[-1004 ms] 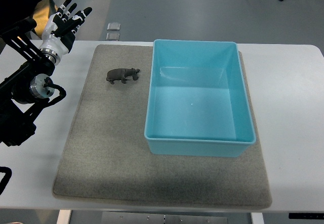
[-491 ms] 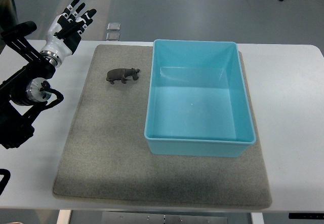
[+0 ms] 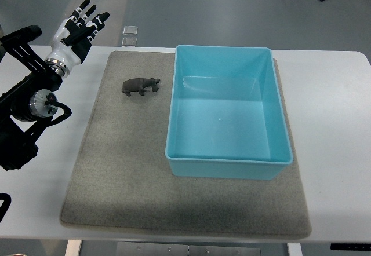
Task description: Place brown hippo in blue box with left hand
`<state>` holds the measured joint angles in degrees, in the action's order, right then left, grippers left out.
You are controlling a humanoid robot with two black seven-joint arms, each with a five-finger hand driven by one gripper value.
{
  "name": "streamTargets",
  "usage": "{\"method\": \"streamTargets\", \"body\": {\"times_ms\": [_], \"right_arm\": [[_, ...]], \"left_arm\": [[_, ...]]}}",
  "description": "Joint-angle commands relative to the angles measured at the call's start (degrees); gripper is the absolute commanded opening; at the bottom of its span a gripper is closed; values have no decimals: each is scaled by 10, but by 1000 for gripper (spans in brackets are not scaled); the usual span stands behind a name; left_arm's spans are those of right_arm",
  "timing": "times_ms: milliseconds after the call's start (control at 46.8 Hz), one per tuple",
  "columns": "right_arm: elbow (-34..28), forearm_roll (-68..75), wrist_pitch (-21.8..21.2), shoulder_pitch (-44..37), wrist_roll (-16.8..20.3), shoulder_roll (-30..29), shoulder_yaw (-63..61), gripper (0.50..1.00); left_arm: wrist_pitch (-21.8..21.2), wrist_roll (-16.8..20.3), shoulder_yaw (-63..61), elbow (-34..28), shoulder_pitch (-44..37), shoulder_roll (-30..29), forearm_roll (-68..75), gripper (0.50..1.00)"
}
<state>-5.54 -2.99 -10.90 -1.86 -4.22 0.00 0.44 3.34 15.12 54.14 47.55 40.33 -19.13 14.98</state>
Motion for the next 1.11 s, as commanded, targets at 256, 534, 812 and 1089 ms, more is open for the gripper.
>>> {"method": "streamTargets", "body": {"times_ms": [256, 534, 812, 1089], "right_arm": [[0, 0, 0, 0, 0, 0, 0, 936], [0, 0, 0, 0, 0, 0, 0, 936], [0, 0, 0, 0, 0, 0, 0, 936], [0, 0, 0, -1, 0, 0, 0, 936]], "left_arm": [[5, 0, -47, -2, -3, -3, 1, 994], [52, -1, -48, -2, -2, -5, -7, 994], [61, -4, -55, -25, 2, -6, 1, 994], [60, -11, -58, -22, 12, -23, 64, 994]]}}
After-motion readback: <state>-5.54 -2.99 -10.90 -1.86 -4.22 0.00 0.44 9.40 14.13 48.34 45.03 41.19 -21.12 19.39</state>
